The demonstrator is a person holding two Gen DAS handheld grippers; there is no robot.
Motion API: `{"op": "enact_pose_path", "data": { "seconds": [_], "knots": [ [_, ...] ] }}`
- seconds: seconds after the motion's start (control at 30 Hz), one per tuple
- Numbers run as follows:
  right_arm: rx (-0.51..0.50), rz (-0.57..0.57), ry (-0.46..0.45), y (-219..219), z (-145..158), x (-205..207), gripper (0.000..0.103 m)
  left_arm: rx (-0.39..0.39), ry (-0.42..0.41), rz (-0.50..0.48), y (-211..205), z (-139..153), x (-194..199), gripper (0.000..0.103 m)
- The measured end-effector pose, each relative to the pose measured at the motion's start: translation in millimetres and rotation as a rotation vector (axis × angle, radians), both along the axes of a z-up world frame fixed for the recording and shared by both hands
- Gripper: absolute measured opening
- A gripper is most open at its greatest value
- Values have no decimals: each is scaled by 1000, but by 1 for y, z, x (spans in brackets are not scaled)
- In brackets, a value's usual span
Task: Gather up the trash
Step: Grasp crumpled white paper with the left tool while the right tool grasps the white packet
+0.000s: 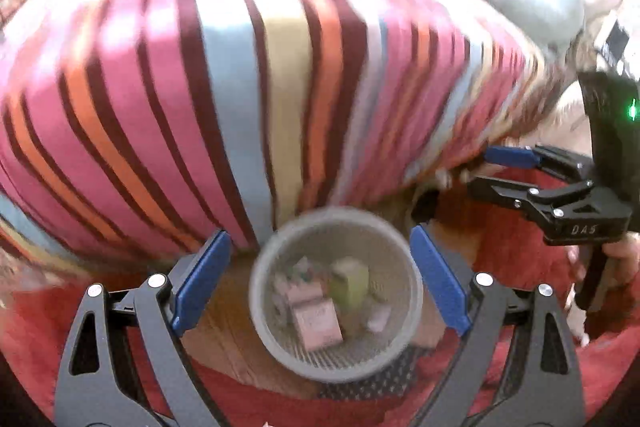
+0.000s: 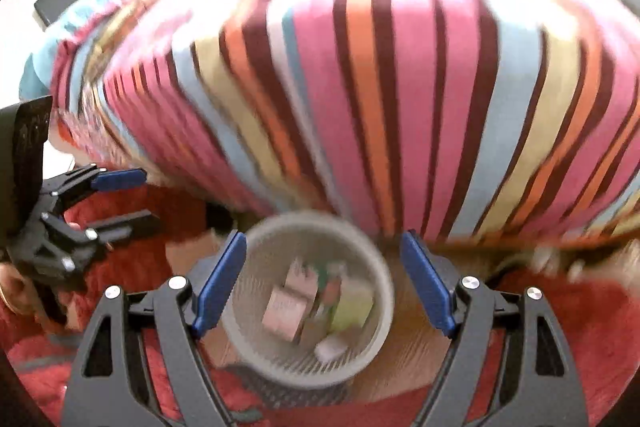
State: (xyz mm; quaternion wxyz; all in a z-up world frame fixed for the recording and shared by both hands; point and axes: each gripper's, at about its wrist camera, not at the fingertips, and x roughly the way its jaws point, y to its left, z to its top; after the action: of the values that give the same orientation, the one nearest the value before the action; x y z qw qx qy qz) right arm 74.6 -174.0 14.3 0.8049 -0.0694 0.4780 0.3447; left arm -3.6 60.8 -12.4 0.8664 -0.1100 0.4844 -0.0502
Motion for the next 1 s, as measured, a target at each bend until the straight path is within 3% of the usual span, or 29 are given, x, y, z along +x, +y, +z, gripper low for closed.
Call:
{"op": "enact_pose_path", "data": {
  "seconds": [0.17, 0.27, 0.4, 0.53, 0.63, 0.77, 1.0],
  "knots": [
    [100, -1, -177, 13, 52, 53, 76, 66, -142, 107, 50, 63, 67, 88],
    [137, 15, -291, 35, 76, 99, 89, 68, -209, 178, 80, 90, 125, 88],
    [158, 13, -306, 74, 87, 166, 89, 8, -233, 275, 119, 112, 231, 88],
    [114, 19, -303, 118, 82, 234, 89, -73, -212, 336, 145, 112, 316, 88],
    [103, 39, -262, 140, 73, 269, 89, -70, -162, 365, 154, 104, 372, 88],
    [107, 85, -239, 162, 71, 295, 89, -24, -112, 377, 158, 90, 411, 88],
    [30, 115, -212, 196, 61, 321, 89, 15, -61, 377, 164, 70, 447, 88]
  ]
}}
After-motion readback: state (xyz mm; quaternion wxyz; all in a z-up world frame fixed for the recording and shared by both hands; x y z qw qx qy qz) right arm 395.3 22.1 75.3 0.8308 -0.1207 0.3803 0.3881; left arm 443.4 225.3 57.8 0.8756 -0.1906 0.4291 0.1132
